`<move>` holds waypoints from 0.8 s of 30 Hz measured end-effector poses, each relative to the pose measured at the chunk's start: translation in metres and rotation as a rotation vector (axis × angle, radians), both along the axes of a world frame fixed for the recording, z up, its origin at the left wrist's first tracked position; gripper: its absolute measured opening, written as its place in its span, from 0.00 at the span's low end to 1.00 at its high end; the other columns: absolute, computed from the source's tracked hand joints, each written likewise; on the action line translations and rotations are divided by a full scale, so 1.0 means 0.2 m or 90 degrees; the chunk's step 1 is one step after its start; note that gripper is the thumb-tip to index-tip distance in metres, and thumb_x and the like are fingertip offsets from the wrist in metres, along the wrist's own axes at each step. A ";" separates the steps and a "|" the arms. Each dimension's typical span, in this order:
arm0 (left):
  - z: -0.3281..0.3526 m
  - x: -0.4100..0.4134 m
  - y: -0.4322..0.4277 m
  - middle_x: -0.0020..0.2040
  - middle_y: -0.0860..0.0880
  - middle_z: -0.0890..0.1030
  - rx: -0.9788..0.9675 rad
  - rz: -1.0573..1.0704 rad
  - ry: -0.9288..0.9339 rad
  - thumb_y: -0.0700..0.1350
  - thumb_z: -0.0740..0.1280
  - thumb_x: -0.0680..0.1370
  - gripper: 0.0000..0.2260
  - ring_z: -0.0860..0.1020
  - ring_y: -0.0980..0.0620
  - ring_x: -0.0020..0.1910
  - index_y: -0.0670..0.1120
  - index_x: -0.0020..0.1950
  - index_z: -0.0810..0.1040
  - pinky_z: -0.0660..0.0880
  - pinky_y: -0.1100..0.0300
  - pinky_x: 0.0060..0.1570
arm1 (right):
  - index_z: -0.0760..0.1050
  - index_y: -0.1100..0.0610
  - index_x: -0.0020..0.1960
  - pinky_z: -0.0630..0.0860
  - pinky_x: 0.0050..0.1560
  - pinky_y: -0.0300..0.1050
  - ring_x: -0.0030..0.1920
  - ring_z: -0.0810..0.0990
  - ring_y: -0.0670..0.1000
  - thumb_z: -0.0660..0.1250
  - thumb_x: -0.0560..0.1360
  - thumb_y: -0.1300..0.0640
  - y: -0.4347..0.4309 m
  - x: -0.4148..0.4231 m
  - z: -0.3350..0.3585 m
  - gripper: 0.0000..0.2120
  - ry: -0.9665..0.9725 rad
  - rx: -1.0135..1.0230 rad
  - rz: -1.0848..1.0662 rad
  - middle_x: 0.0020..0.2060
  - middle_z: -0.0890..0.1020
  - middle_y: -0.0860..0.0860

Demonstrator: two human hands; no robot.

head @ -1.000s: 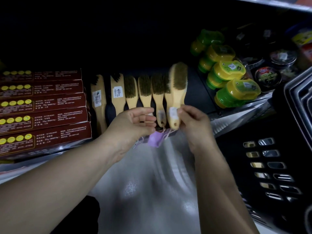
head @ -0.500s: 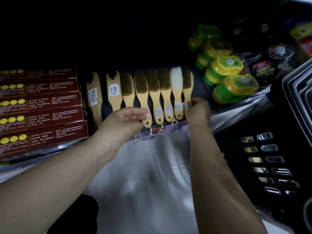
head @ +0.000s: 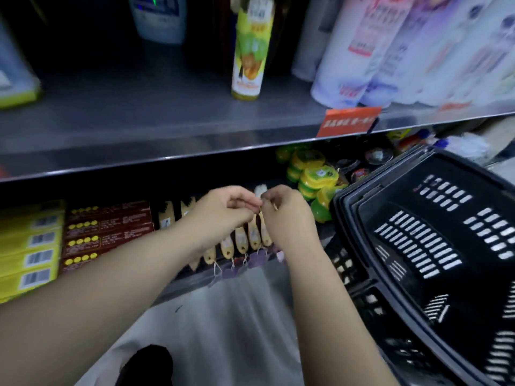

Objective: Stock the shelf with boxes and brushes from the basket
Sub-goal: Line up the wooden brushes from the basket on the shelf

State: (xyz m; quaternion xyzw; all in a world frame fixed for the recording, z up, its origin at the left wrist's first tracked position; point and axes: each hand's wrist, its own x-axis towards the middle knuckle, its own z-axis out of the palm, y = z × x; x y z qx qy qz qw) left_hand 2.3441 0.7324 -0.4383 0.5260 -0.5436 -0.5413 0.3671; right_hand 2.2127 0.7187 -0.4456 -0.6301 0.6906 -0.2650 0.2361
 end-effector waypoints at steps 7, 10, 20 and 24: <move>0.24 -0.34 0.06 0.49 0.46 0.80 -0.146 -0.159 -0.181 0.38 0.67 0.76 0.05 0.78 0.52 0.48 0.45 0.51 0.78 0.73 0.62 0.53 | 0.76 0.52 0.48 0.74 0.48 0.44 0.48 0.78 0.52 0.65 0.74 0.55 0.24 -0.51 0.35 0.04 0.112 0.029 0.049 0.44 0.80 0.49; 0.22 -0.54 0.11 0.59 0.50 0.76 -0.271 -0.314 -0.359 0.46 0.66 0.77 0.14 0.74 0.53 0.60 0.48 0.63 0.73 0.66 0.66 0.58 | 0.76 0.51 0.48 0.74 0.46 0.42 0.46 0.79 0.51 0.66 0.74 0.54 0.33 -0.79 0.33 0.04 0.184 0.095 0.052 0.42 0.80 0.47; 0.10 -0.78 0.25 0.48 0.56 0.72 -0.439 -0.471 -0.650 0.59 0.52 0.80 0.12 0.67 0.55 0.59 0.54 0.50 0.69 0.43 0.56 0.74 | 0.74 0.55 0.61 0.77 0.49 0.46 0.48 0.79 0.54 0.60 0.78 0.50 0.52 -1.27 -0.04 0.15 0.170 0.530 0.178 0.50 0.77 0.52; 0.13 -0.74 0.30 0.38 0.56 0.72 -0.401 -0.496 -0.659 0.61 0.53 0.79 0.16 0.69 0.56 0.43 0.52 0.41 0.70 0.63 0.61 0.59 | 0.66 0.58 0.69 0.80 0.47 0.51 0.50 0.79 0.57 0.60 0.78 0.50 0.57 -1.21 -0.18 0.22 0.219 0.726 0.252 0.61 0.74 0.57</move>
